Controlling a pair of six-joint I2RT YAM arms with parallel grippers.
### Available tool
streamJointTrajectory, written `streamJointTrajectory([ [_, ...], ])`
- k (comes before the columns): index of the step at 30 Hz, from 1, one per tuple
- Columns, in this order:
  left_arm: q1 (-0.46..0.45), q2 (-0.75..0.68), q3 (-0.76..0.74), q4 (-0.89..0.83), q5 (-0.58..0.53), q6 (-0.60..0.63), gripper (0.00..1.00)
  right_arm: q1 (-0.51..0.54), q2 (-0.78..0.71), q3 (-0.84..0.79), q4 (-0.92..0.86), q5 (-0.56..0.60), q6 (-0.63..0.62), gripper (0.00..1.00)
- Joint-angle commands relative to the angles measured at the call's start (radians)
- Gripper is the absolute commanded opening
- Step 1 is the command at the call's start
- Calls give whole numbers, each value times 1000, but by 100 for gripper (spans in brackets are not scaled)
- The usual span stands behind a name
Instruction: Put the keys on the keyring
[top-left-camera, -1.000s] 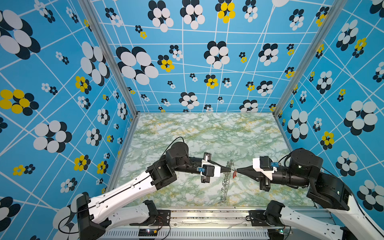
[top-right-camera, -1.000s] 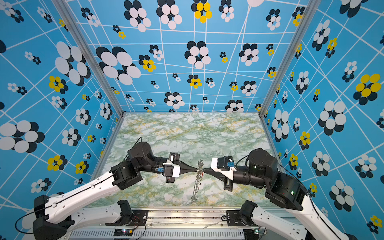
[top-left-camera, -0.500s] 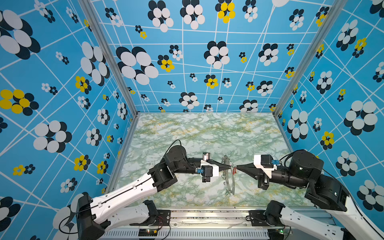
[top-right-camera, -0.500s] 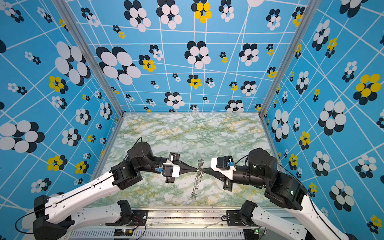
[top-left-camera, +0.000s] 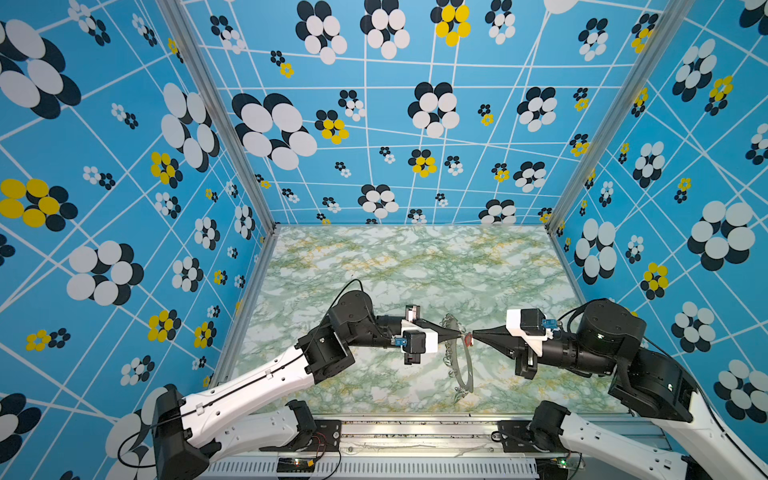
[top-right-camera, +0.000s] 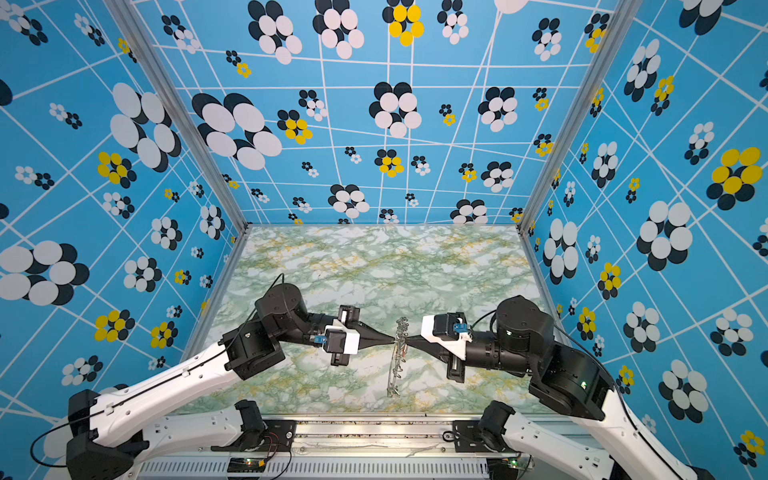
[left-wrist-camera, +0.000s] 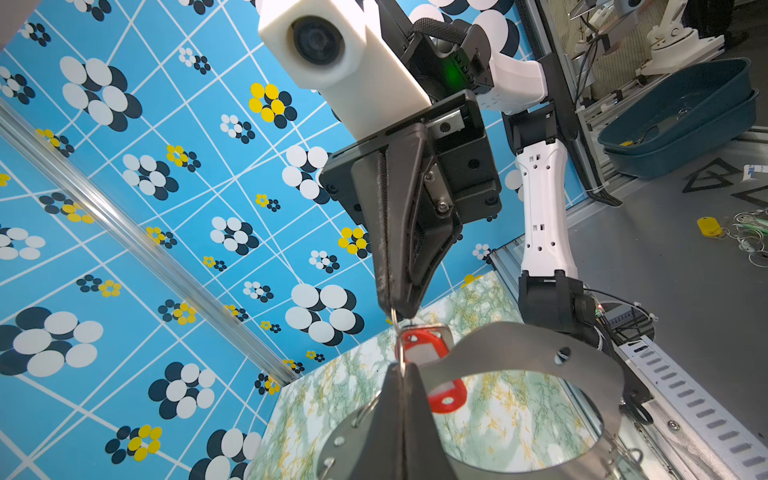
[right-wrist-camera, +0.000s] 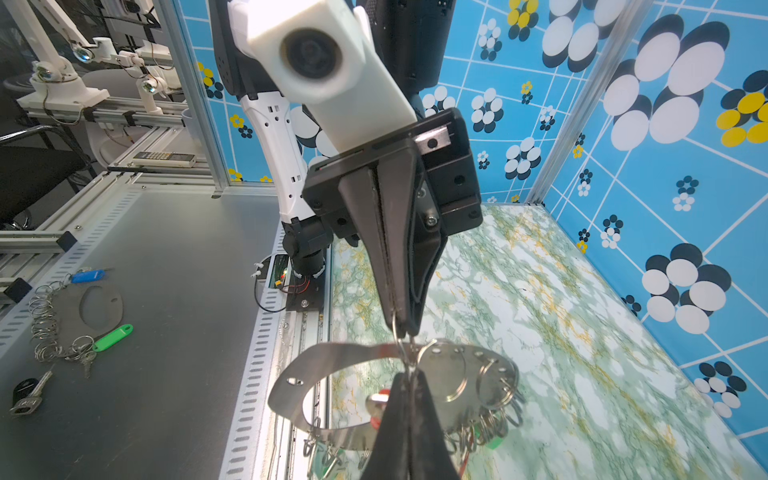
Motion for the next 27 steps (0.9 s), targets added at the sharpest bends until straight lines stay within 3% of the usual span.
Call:
streamJointTrajectory([
  [1, -2, 10, 0, 52, 56, -19, 0, 5, 11, 8, 17, 17, 14, 0],
  [27, -2, 20, -12, 61, 51, -27, 0, 5, 6, 19, 17, 32, 14, 0],
])
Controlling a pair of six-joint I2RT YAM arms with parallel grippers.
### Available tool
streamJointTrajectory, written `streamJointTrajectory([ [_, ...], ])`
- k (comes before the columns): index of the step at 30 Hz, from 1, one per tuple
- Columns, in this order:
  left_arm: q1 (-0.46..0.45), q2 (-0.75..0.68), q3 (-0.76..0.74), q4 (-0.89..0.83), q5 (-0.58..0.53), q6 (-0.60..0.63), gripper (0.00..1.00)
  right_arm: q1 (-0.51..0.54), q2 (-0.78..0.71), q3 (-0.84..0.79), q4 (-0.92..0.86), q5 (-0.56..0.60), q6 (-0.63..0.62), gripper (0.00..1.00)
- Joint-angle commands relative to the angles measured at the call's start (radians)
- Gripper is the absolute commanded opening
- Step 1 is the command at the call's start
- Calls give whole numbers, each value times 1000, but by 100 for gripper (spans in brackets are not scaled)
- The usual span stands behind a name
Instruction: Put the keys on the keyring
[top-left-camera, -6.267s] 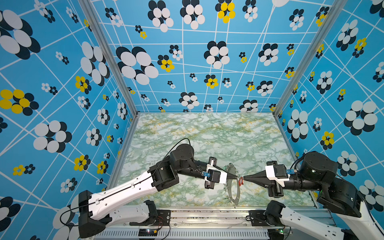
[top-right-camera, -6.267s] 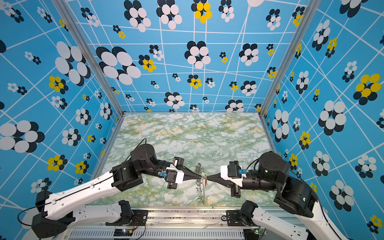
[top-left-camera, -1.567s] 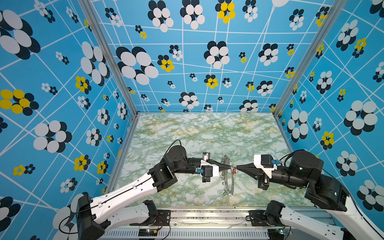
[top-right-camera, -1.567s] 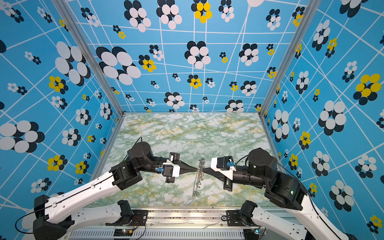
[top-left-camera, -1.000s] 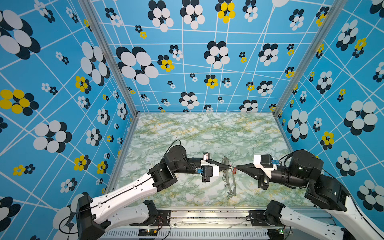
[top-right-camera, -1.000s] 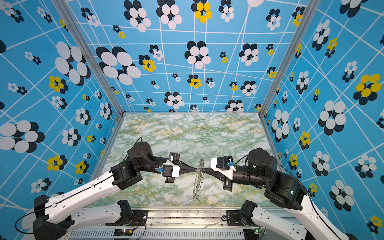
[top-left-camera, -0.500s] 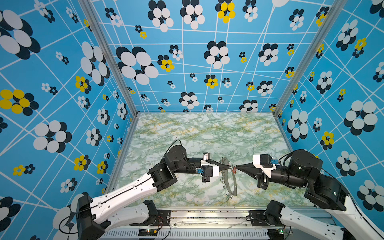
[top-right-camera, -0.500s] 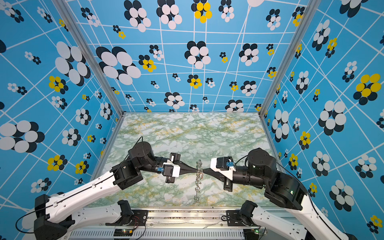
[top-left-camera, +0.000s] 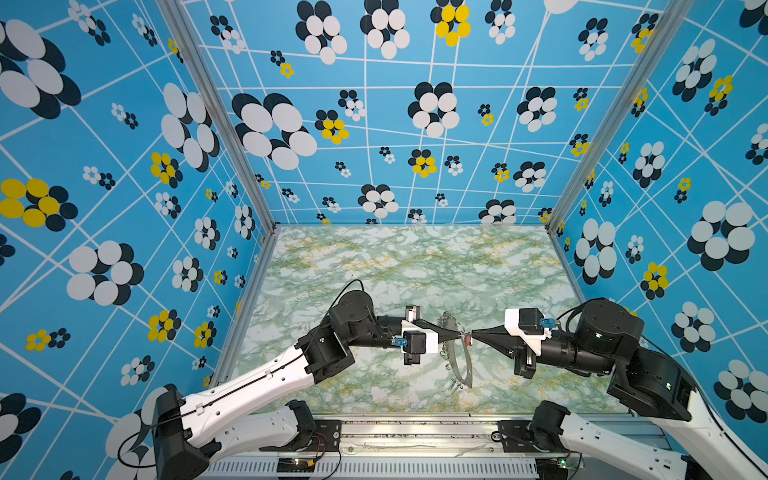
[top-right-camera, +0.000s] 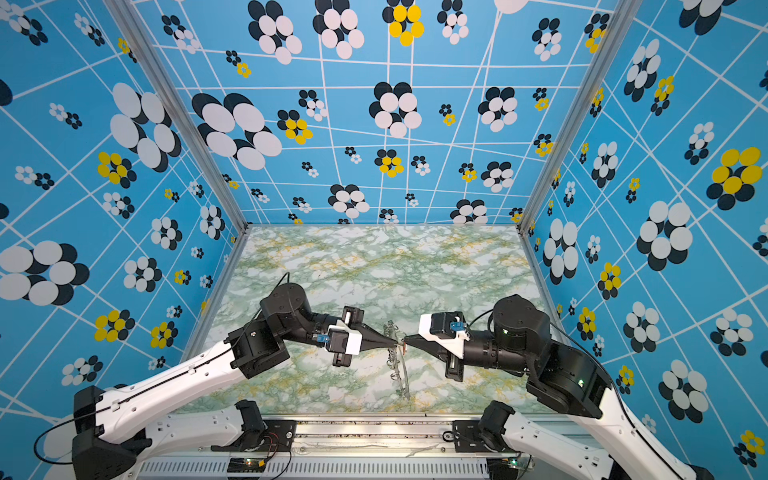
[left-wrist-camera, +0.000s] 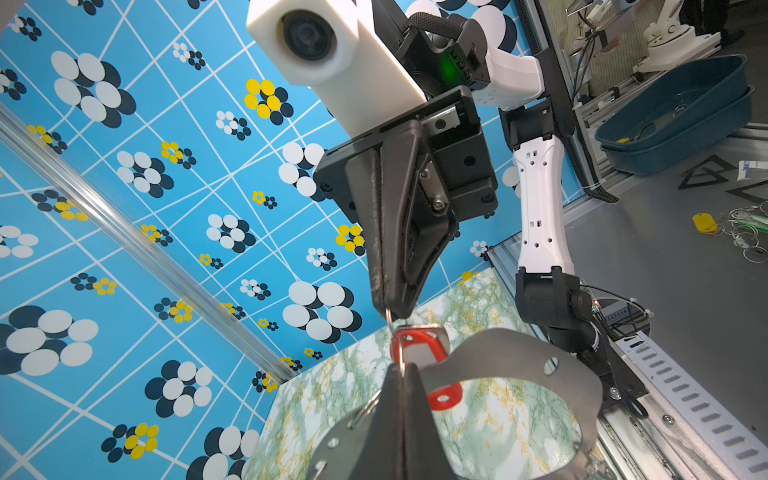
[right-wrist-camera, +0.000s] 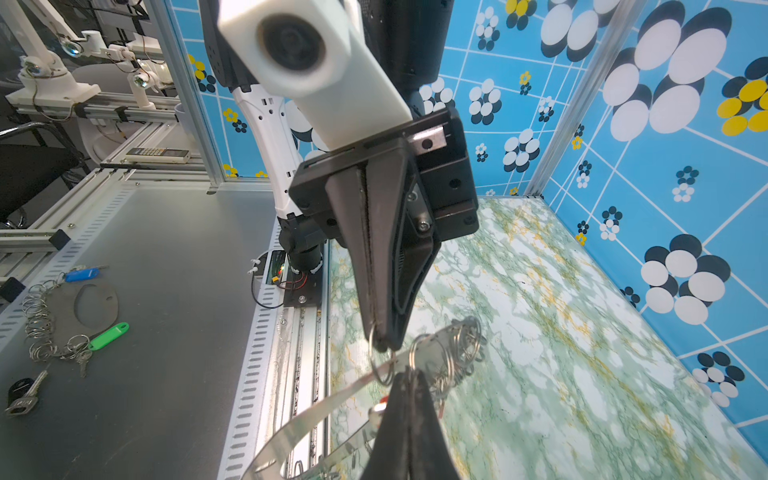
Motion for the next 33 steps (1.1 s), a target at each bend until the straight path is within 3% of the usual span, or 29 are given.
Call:
streamJointTrajectory([
  [1, -2, -10, -10, 31, -4, 5, 0, 5, -4, 20, 19, 29, 11, 0],
  [16, 1, -57, -84, 164, -128, 25, 0, 5, -44, -21, 62, 28, 51, 0],
  [33, 1, -61, -94, 188, -118, 14, 0, 5, -46, -54, 134, -2, 77, 0],
])
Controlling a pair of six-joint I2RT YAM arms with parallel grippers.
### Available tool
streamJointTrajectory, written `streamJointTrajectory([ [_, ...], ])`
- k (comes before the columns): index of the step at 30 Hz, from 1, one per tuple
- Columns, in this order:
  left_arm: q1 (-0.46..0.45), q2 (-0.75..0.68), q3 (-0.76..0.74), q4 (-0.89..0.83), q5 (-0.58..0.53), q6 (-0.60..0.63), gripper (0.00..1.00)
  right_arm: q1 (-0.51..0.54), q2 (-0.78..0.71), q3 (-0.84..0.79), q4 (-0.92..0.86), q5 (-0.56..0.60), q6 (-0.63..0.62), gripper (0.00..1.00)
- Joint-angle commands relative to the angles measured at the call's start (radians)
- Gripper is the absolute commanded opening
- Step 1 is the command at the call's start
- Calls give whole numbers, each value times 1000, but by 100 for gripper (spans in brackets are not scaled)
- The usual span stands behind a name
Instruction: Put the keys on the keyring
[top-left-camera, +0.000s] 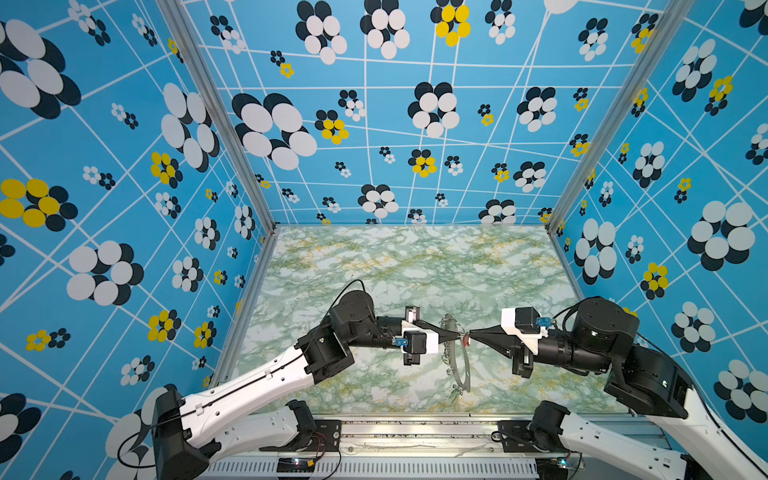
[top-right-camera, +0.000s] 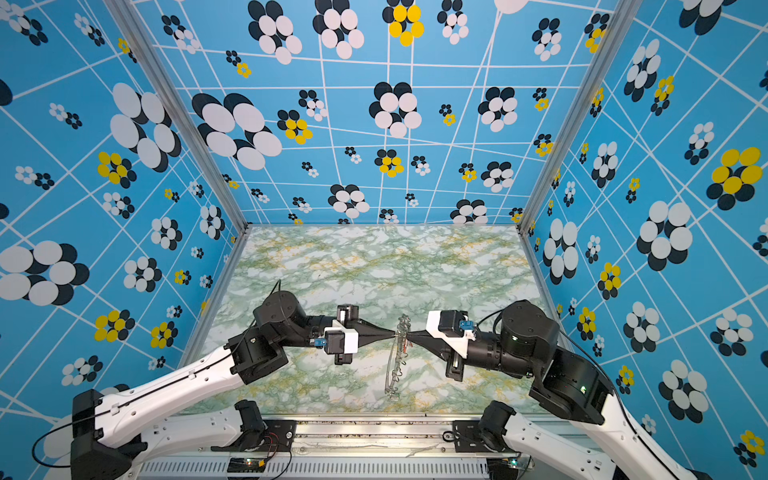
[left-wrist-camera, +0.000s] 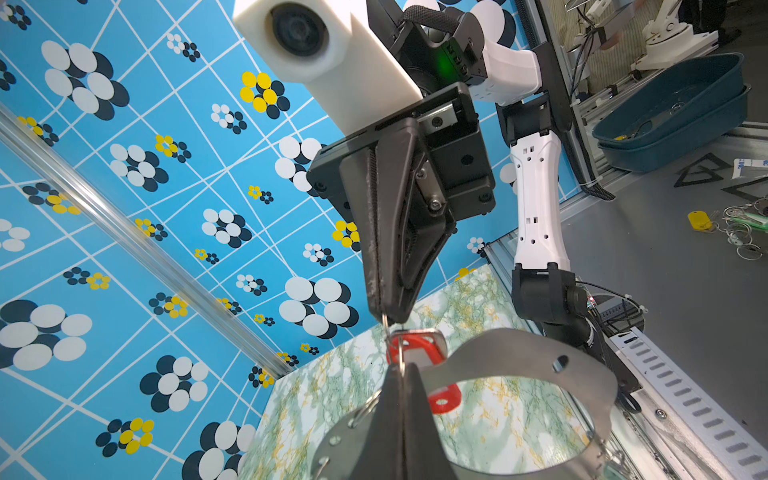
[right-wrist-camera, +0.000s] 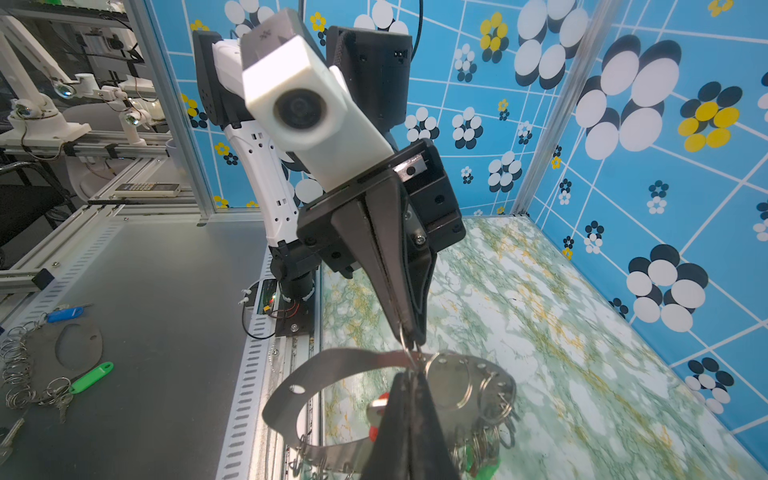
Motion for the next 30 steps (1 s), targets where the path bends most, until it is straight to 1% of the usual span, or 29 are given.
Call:
streamJointTrajectory([
  [1, 1, -19, -7, 55, 11, -4, 0, 5, 5, -1, 33, -20, 8, 0],
  [30, 1, -19, -5, 37, 26, 1, 0, 4, 1, 2, 34, 21, -12, 0],
])
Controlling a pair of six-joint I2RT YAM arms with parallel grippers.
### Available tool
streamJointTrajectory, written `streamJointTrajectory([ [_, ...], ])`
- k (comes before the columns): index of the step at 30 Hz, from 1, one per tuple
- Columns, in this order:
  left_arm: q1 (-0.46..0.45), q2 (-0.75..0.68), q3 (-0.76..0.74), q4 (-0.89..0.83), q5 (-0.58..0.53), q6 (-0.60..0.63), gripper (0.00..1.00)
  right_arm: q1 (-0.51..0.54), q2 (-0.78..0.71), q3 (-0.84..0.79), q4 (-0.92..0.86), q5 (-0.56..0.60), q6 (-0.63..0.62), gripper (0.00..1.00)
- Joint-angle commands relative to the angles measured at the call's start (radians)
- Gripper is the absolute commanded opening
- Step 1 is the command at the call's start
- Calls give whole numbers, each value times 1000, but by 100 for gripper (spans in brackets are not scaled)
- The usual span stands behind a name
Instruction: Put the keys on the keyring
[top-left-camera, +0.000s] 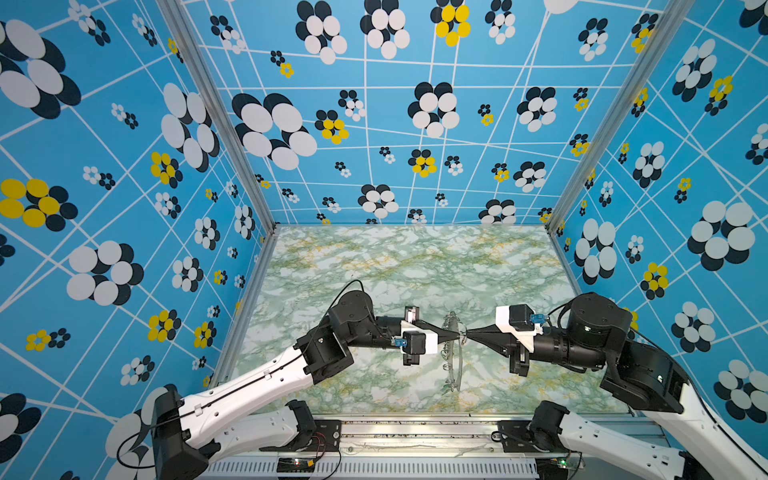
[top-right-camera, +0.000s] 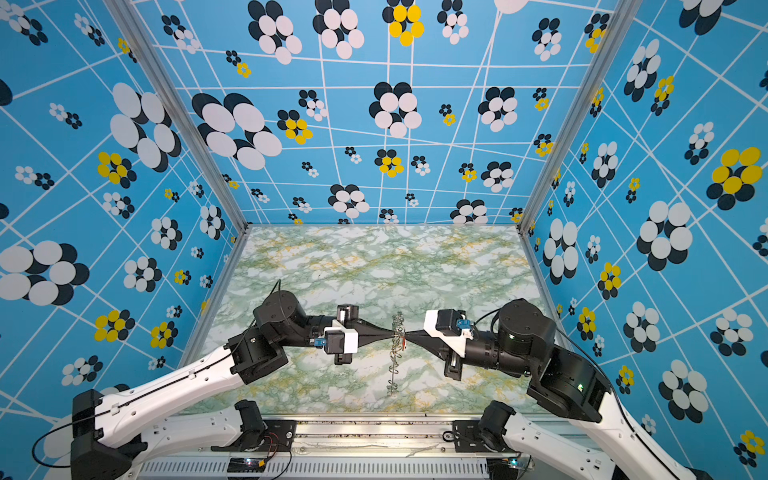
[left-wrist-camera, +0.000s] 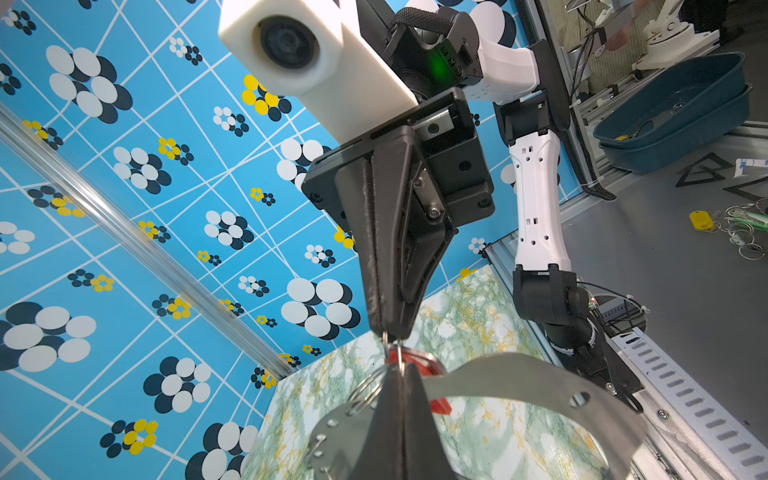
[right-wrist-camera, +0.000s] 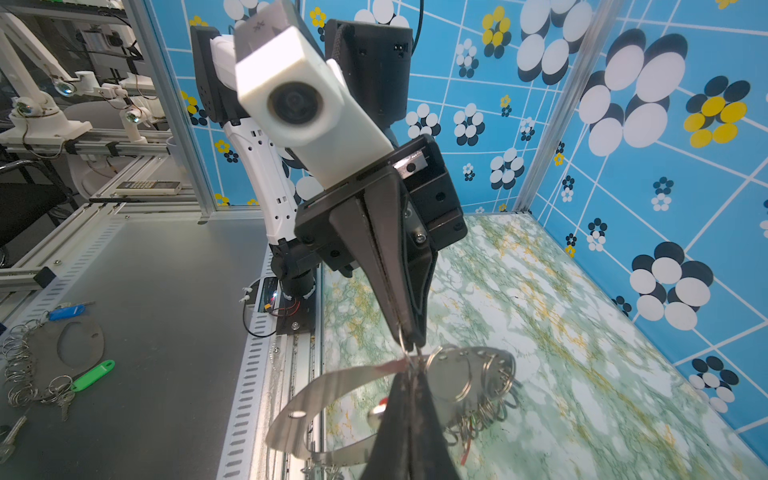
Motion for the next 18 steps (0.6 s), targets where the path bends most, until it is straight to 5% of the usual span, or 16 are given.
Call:
streamJointTrajectory([
  [1, 0, -19, -5, 37, 25, 1, 0, 4, -9, 2, 34, 20, -11, 0],
  [18, -1, -22, -2, 33, 29, 2, 0, 4, -5, -1, 38, 27, -15, 0],
])
